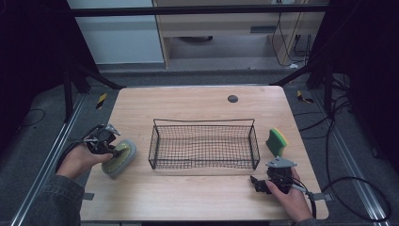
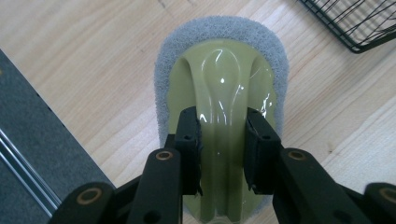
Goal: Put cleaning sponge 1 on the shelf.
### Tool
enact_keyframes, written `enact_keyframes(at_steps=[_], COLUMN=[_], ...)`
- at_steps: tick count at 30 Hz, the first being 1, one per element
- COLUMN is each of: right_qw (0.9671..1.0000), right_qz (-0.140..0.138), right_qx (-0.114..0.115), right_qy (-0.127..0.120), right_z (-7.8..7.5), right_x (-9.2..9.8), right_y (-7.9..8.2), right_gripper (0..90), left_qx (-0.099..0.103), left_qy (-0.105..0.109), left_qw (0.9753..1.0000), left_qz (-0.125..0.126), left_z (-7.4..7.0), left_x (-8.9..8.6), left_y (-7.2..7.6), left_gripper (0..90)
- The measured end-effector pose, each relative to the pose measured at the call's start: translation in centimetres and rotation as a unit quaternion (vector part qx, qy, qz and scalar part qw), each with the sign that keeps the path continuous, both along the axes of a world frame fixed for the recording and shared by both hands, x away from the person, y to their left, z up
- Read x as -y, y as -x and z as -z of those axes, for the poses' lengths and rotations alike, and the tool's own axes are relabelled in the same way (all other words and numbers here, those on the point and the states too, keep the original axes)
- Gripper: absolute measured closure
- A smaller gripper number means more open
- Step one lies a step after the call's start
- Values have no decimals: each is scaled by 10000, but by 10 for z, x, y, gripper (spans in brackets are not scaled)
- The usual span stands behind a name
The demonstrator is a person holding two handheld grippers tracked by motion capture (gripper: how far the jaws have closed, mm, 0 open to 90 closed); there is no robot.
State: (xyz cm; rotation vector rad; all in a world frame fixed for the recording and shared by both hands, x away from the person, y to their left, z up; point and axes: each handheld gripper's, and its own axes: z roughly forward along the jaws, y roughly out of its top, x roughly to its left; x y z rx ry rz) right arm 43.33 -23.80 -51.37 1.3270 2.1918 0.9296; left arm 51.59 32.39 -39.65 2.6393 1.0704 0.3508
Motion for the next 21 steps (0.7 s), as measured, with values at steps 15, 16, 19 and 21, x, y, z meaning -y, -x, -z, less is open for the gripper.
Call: enact_keyframes(at_steps=[15, 16, 19, 21], right_qw=[10000, 10000, 10000, 10000], right_qz=[20, 25, 24, 26], right_qx=[2, 0, 12, 5], right_qy=[0, -8, 19, -3], right_z=[0, 0, 0, 0], right_x=[0, 0, 0, 0], right_y=[0, 1, 1, 2], right_gripper=[7, 7, 8, 8], left_qx=[557, 636, 753, 874], left_qy=[65, 144, 194, 176], left_qw=[9981, 9976, 9967, 9957], left_qz=[253, 234, 230, 248], left_z=[-30, -34, -45, -56], left_x=[0, 0, -1, 0], left_y=[18, 20, 23, 26], left_gripper=[698, 699, 699, 699])
